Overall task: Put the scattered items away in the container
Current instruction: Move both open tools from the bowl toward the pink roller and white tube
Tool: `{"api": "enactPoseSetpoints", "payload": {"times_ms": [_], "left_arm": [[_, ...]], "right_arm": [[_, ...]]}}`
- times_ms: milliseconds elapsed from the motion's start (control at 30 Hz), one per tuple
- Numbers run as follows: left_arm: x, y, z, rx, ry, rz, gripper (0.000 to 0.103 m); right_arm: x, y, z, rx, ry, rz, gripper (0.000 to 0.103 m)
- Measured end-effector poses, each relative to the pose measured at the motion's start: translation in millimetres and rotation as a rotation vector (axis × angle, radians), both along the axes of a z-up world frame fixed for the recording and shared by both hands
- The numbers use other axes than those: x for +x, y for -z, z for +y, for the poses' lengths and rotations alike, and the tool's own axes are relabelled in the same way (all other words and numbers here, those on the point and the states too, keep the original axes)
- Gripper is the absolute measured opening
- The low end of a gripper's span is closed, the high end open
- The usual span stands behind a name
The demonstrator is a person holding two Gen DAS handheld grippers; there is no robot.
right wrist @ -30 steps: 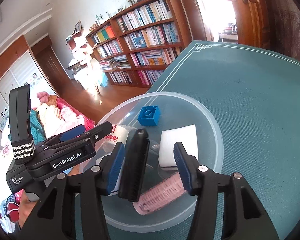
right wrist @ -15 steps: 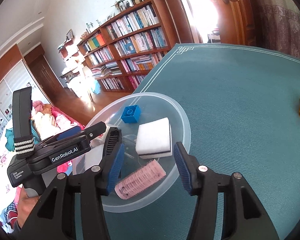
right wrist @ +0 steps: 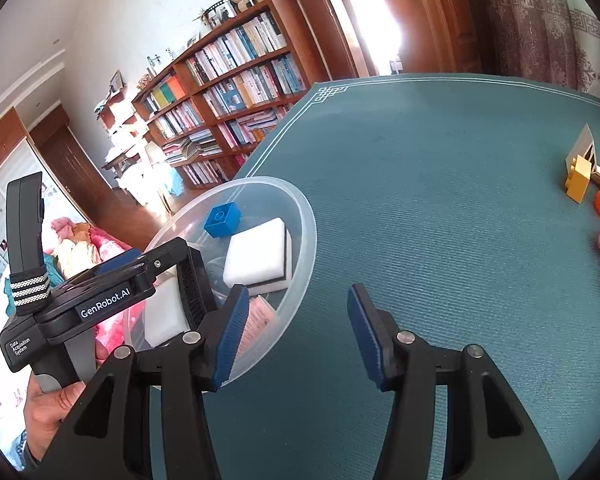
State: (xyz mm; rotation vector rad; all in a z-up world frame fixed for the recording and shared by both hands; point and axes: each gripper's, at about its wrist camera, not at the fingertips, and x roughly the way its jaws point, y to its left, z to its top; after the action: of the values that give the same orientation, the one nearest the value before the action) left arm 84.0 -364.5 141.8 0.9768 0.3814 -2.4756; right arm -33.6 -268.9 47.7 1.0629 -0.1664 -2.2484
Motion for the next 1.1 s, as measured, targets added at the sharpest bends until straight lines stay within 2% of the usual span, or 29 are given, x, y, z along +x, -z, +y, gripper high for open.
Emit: {"api": "enactPoseSetpoints", "payload": {"times_ms": [467, 900, 1100], "left_arm": [[-14, -5, 31, -0.023, 0.052, -0.013, 0.087], [-45, -9, 79, -0.047, 0.167, -0.037, 0.087], [-58, -9, 100, -0.051, 0.21, -0.047, 0.087]], "right_arm": [[0, 10, 53, 0.019, 0.097, -0.022, 0.055], [-6, 20, 154, 0.04, 0.31, -0.057, 0.055], [-14, 24, 199, 0.002, 0.426, -0.093, 0.055]]}}
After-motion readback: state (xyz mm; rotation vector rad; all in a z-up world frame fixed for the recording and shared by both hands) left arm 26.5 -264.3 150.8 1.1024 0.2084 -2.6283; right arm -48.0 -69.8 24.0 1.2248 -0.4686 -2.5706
